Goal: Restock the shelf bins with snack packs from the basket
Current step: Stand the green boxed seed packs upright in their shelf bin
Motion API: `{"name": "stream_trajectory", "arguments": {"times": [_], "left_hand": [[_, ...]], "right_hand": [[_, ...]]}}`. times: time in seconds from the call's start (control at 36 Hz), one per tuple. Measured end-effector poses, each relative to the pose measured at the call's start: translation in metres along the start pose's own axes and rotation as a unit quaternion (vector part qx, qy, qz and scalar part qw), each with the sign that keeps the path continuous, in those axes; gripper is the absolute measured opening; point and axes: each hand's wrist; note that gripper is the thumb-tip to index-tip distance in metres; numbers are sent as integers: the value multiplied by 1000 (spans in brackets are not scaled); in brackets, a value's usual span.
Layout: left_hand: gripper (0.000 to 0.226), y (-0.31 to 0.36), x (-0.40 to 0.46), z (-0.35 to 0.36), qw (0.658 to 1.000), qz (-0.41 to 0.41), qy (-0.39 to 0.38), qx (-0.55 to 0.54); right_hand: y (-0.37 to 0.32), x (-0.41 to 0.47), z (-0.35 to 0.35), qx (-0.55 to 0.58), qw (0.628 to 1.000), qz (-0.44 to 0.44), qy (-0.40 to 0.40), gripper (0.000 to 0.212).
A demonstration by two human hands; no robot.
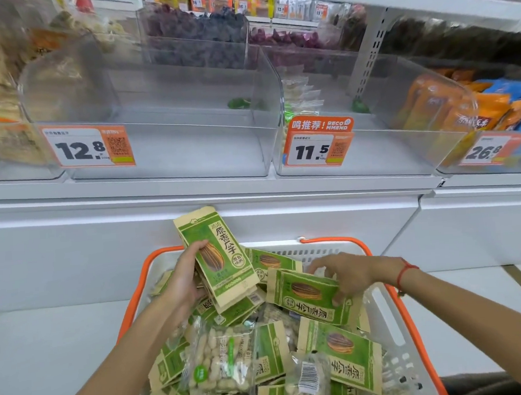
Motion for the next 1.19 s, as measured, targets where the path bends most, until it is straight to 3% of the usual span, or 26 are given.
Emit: {"name": "stream_trajectory", "arguments": {"times": [0.11,0.17,0.33,0.42,0.5,0.64,0.69,0.78,0.86,0.92,0.97,1.03,1.19], "left_hand": [[40,6,-3,-5,997,37,-22,66],[54,7,-3,-8,990,65,-38,122],[45,14,-7,4,970,60,-126,199],[58,13,-7,14,984,27,-127,125],[52,20,-14,18,985,20,-158,61],[83,30,-24,11,983,27,-179,-25],[82,34,-27,8,983,39,-175,-28],[75,50,-28,5,988,84,-121,-55],[78,74,-28,-2,982,164,-82,-53],[78,94,-31,-7,971,221,-81,-36],[68,118,-33,-11,956,283,-79,-13],[57,143,-37,-13,937,337,-94,10],[58,219,-44,-30,865,454,-145,158]], "right_hand": [[2,-20,-34,90,994,-54,19,32],[-7,-34,-52,112,990,-89,18,20],[-56,-40,-73,208,964,-154,57,21],[-83,-29,-72,225,951,-171,125,25],[-99,-18,-69,271,929,-184,171,35],[-114,-21,-70,353,887,-211,208,50],[-121,-27,-70,355,875,-209,253,60],[-125,-37,-70,341,871,-187,299,84],[-128,-50,-73,360,896,-179,187,100],[-134,-59,-79,368,898,-210,115,85],[-142,-73,-89,372,886,-259,95,59],[-149,-86,-102,375,867,-305,118,49],[-163,-101,-141,336,794,-408,301,65]]}}
Point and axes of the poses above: each hand's wrist, its own x-axis towards the middle knuckle, its own z-axis out of the palm, y = z × x, and after that the axes turned 14 degrees about z, right-handed
